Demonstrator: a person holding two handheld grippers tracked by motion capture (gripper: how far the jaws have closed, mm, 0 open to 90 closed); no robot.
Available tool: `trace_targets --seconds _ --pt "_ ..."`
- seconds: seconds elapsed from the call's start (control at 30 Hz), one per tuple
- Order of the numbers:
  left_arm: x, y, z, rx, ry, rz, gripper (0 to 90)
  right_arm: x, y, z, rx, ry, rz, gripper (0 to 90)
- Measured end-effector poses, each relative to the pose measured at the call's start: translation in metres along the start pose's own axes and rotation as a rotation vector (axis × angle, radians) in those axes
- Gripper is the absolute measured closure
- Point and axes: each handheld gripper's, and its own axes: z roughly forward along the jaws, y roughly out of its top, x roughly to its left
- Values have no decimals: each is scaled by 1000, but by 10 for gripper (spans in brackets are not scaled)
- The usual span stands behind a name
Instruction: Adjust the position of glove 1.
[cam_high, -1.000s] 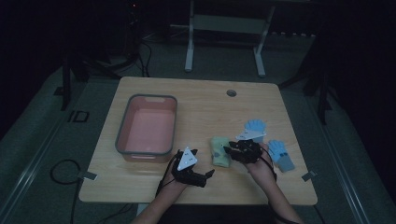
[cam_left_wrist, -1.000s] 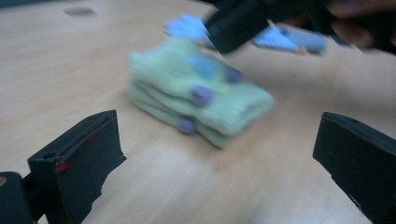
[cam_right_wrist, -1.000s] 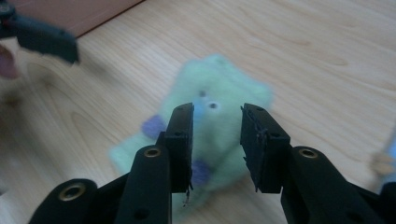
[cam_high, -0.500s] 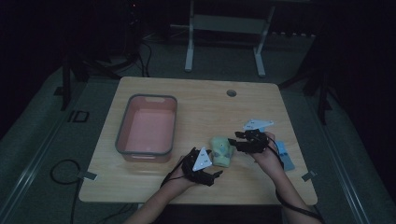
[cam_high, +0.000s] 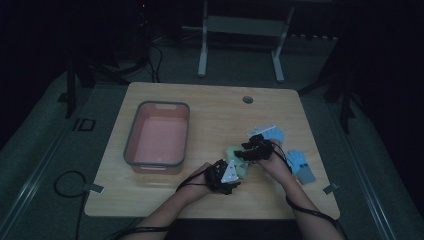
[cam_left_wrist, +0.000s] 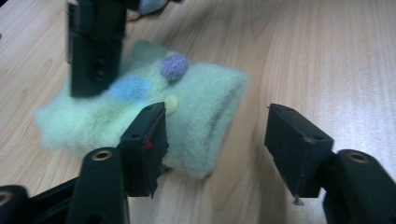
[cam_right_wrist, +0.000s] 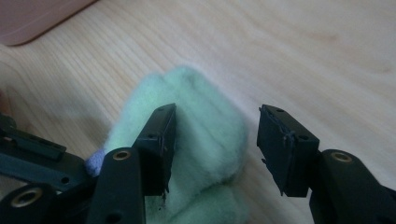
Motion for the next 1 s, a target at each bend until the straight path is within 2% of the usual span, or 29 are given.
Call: trace_targets --seconds 0.07,0.13,0.2,0.27,0.3,0.37,0.5,0.7,1.0 --pt "1 -1 2 9 5 2 420 -4 -2 3 4 30 42 469" --pt "-1 -1 6 33 18 26 426 -8 -4 5 18 66 77 470" --pt "0 0 7 37 25 22 473 -8 -5 6 24 92 86 522" --pt "0 1 9 42 40 30 524 -7 -5 6 26 98 79 589" --pt "0 2 9 46 44 30 543 -6 -5 6 26 99 78 610" --pt "-1 3 10 64 73 56 616 -4 -4 5 29 93 69 663" --pt "0 9 8 78 83 42 701 -1 -3 2 15 78 78 733" --pt "2 16 3 112 92 42 724 -2 0 -6 -33 101 122 744" --pt "12 32 -20 106 107 55 734 4 16 -24 -75 97 95 749"
